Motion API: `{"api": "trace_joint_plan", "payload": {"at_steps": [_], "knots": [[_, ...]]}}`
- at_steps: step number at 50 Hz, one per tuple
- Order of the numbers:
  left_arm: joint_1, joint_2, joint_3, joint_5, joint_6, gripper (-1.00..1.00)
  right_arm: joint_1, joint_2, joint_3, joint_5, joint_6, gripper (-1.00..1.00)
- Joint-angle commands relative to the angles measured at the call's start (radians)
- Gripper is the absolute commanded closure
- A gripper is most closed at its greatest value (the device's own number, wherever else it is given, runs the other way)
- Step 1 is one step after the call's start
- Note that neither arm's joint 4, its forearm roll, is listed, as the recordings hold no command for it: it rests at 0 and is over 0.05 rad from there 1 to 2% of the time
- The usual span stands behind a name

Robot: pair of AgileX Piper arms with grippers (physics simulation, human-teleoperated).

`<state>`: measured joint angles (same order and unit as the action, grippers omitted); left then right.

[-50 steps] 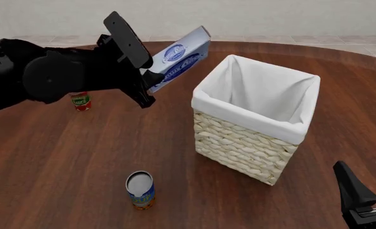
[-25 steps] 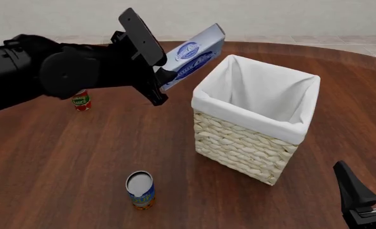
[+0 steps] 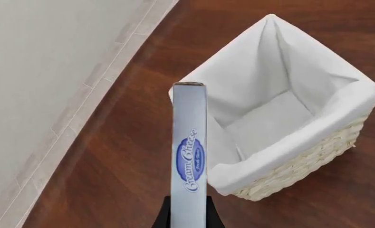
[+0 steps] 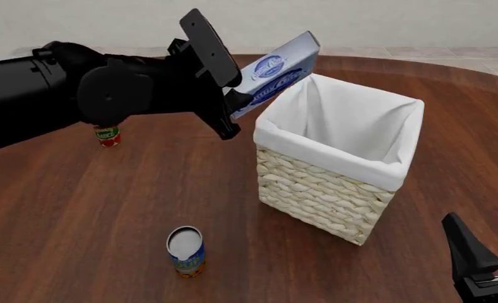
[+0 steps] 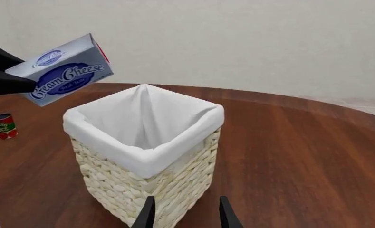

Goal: Pick up the cream cheese box, and put it in the basket.

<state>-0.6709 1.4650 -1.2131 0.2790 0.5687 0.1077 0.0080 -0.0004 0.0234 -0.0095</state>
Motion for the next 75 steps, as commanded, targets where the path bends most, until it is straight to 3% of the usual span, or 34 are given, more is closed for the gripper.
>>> {"api": "trace_joint_plan", "payload": {"at_steps": [1, 75], "knots": [[-0.02, 0.013, -0.026, -0.008, 0.013, 1.0, 0.0, -0.002, 0.0, 0.002, 0.004, -1.0], [-0.12, 0.148, -0.213, 0.014, 0.034, 1.0, 0.002, 0.0, 0.0, -0.001, 0.016, -1.0]]}}
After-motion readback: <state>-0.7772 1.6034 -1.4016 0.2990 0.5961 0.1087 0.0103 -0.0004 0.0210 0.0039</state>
